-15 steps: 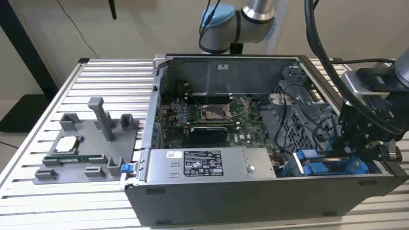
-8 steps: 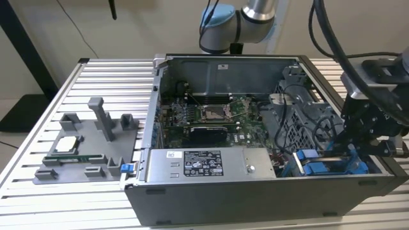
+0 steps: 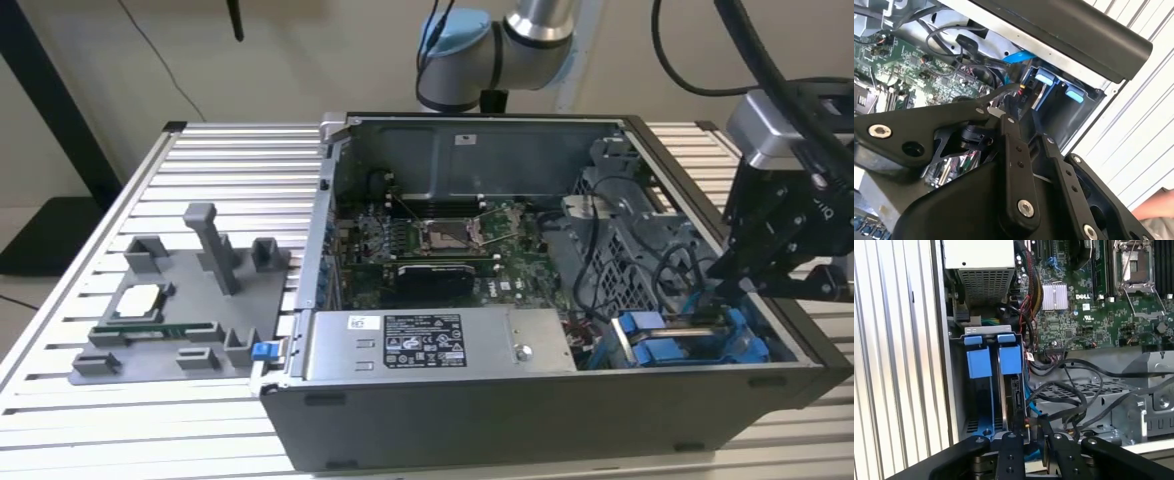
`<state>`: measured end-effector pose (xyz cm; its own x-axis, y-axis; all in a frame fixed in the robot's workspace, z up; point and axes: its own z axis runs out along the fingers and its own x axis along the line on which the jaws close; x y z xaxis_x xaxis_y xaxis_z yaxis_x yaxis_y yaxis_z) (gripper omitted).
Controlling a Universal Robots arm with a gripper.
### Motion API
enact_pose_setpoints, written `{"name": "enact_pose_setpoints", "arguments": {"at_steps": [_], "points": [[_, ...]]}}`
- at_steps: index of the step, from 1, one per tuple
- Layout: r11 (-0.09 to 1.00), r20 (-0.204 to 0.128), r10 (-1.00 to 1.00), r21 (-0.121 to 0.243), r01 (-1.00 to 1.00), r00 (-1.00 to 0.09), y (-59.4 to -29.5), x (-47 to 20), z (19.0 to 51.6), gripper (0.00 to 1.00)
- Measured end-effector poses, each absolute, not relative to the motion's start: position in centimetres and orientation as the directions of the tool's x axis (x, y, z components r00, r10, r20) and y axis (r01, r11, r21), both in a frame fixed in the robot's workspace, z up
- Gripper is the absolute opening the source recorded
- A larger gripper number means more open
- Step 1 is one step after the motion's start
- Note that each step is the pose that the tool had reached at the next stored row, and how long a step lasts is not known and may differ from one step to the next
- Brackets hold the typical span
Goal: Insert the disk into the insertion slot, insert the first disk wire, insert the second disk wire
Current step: 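Insert the first disk wire, then insert the second disk wire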
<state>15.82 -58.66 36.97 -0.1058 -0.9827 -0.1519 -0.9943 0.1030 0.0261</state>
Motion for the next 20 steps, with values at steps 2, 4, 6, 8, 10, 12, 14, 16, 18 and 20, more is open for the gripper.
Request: {"name": "enact_pose_setpoints", "arguments": {"at_steps": [2,4,6,8,10,12,14,16,18,20], "points": [[0.103,-0.152,-0.983,0.025,-0.994,-0.106,-58.64,15.81,37.18,1.00],[0.104,-0.152,-0.983,0.025,-0.994,-0.106,-58.64,15.81,37.26,1.00],[0.104,-0.152,-0.983,0.025,-0.994,-0.107,-58.64,15.81,37.27,1.00],[0.104,-0.152,-0.983,0.025,-0.994,-0.107,-58.64,15.80,37.28,1.00],[0.104,-0.152,-0.983,0.025,-0.994,-0.107,-58.64,15.80,37.30,1.00],[0.104,-0.152,-0.983,0.025,-0.994,-0.107,-58.64,15.80,37.36,1.00],[0.104,-0.152,-0.983,0.025,-0.994,-0.107,-58.64,15.80,37.38,1.00],[0.104,-0.152,-0.983,0.025,-0.994,-0.107,-58.64,15.80,37.39,1.00],[0.104,-0.152,-0.983,0.025,-0.994,-0.107,-58.64,15.82,37.40,1.00],[0.104,-0.152,-0.983,0.025,-0.994,-0.107,-58.62,15.90,37.41,1.00]]}}
